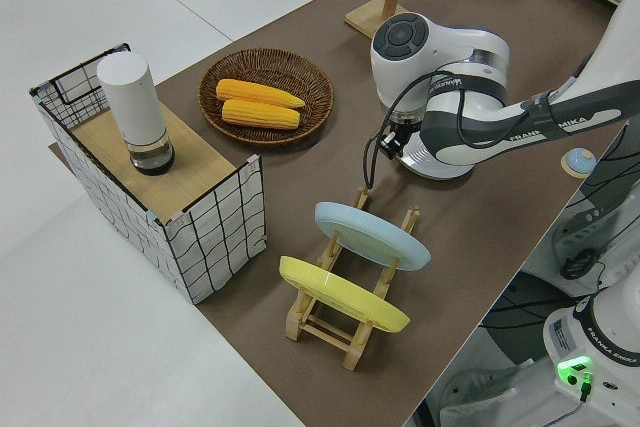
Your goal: Pick gray plate from low plate rack and place it on table with left arm
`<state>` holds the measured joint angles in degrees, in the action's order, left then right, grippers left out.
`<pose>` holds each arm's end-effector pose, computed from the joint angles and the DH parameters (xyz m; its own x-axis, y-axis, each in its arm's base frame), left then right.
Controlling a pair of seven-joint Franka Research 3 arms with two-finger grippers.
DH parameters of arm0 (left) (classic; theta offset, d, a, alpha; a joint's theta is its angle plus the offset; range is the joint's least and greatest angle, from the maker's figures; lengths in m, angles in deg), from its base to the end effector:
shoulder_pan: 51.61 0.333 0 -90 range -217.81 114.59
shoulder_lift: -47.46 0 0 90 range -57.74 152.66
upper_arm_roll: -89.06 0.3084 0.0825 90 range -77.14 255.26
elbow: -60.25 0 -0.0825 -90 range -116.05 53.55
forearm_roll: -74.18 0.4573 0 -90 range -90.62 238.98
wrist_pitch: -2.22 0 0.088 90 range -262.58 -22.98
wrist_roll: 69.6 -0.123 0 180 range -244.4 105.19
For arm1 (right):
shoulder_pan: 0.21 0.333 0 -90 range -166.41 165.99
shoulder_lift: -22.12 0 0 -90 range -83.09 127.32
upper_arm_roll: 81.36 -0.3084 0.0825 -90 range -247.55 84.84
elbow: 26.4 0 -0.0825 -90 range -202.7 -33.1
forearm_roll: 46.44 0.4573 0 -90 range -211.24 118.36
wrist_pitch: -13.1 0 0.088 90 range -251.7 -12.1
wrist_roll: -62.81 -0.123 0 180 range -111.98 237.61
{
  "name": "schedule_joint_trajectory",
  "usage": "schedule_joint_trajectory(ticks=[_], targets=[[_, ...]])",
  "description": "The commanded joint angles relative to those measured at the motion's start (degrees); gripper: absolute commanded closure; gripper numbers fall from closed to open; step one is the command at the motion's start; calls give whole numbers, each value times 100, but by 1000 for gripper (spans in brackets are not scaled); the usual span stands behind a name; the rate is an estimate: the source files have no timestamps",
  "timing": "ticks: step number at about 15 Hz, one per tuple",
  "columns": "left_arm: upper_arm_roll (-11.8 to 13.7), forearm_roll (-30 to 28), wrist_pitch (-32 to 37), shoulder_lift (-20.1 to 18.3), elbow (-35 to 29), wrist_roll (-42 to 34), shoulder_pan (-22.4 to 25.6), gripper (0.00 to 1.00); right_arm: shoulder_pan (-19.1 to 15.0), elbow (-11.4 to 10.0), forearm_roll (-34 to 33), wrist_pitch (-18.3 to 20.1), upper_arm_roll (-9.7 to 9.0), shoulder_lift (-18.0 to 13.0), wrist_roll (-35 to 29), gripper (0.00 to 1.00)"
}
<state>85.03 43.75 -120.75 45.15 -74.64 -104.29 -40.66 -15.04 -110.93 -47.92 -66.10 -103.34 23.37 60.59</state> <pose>0.5334 0.0367 0.2653 0.9889 -0.1461 0.0288 -0.1441 -0.8909 0.4306 0.6080 0.0703 0.6242 0.9904 0.0812 -0.1122 0.0841 -0.9962 0.0220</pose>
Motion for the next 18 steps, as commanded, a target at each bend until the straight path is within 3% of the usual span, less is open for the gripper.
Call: schedule_joint_trajectory(ticks=[1, 3, 5, 8, 10, 13, 18], targets=[[-36, 441, 36, -234, 120, 575, -23, 216, -134, 42, -37, 63, -122, -12, -68, 17], [-80, 791, 281, -339, 357, 1058, -31, 214, -134, 42, -37, 72, -122, -12, -68, 17], [-194, 1494, 921, -357, 971, 1734, -31, 201, -134, 42, -28, 63, -122, -12, -68, 17], [-405, 2137, 1660, -305, 1779, 2368, -31, 112, -134, 42, -37, 63, -122, -12, -68, 17], [-476, 2305, 1942, -296, 2114, 2650, -31, 14, -134, 42, -37, 63, -113, -12, -68, 17], [-537, 2358, 2390, -296, 2571, 2853, -31, 11, -134, 42, -28, 63, -122, -12, -68, 17], [-722, 2954, 2909, -287, 3231, 2976, -31, 9, -134, 42, -37, 63, -113, -12, -68, 17]])
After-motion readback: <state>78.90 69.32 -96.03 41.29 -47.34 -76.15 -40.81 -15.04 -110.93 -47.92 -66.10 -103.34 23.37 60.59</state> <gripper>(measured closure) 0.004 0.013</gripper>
